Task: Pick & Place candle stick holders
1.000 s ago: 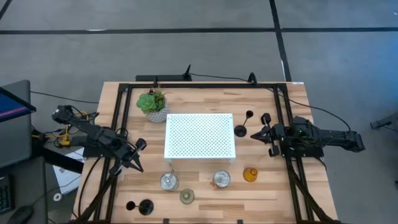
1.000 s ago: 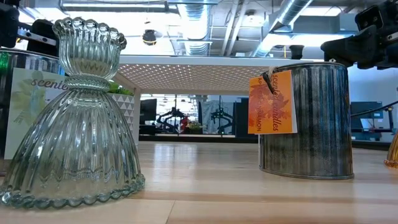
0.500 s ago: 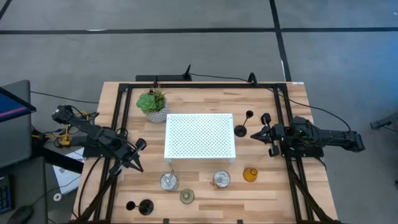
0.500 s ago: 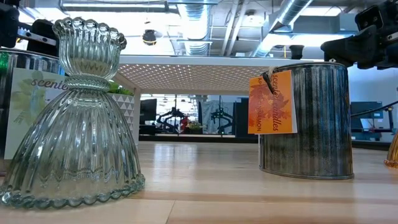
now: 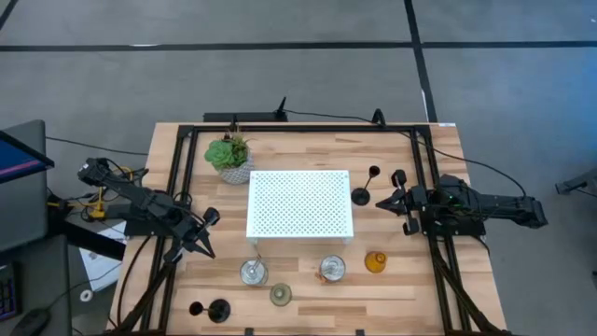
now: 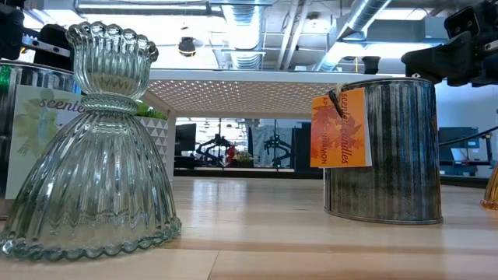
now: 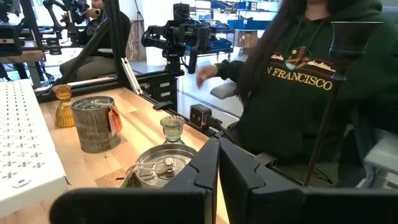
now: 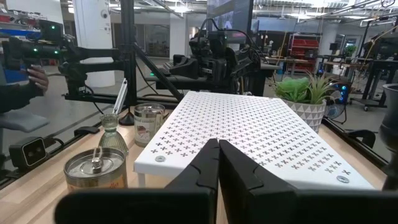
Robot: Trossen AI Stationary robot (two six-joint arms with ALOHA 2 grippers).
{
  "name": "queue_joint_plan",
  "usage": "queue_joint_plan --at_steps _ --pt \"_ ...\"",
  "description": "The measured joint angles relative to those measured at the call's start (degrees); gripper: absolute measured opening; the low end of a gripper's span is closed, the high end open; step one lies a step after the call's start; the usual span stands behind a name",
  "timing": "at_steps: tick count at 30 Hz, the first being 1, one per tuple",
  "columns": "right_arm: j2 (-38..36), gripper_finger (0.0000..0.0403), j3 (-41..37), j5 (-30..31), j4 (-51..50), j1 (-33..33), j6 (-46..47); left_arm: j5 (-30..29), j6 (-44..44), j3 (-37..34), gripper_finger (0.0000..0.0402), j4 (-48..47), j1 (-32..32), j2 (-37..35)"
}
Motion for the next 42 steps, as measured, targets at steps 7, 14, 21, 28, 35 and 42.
queue_joint_plan --at_steps 7,14,21,28,35,42 --pt "0.0 0.0 0.0 0.0 0.0 0.0 0.0 0.0 0.0 0.0 0.0012 0.0 0.0 0.0" --pt "0.0 0.0 0.0 0.0 0.0 0.0 0.0 0.0 0.0 0.0 0.0012 1.0 0.0 0.0" --pt "0.0 0.0 0.0 0.0 0.0 0.0 0.0 0.0 0.0 0.0 0.0012 1.3 0.0 0.0" --pt "0.0 0.0 0.0 0.0 0.0 0.0 0.0 0.0 0.0 0.0 0.0012 1.3 0.0 0.0" --pt "0.0 0.0 0.0 0.0 0.0 0.0 0.0 0.0 0.0 0.0 0.0012 1.3 0.0 0.0" --pt "0.0 0.0 0.0 0.0 0.0 0.0 0.0 0.0 0.0 0.0 0.0012 1.7 0.0 0.0"
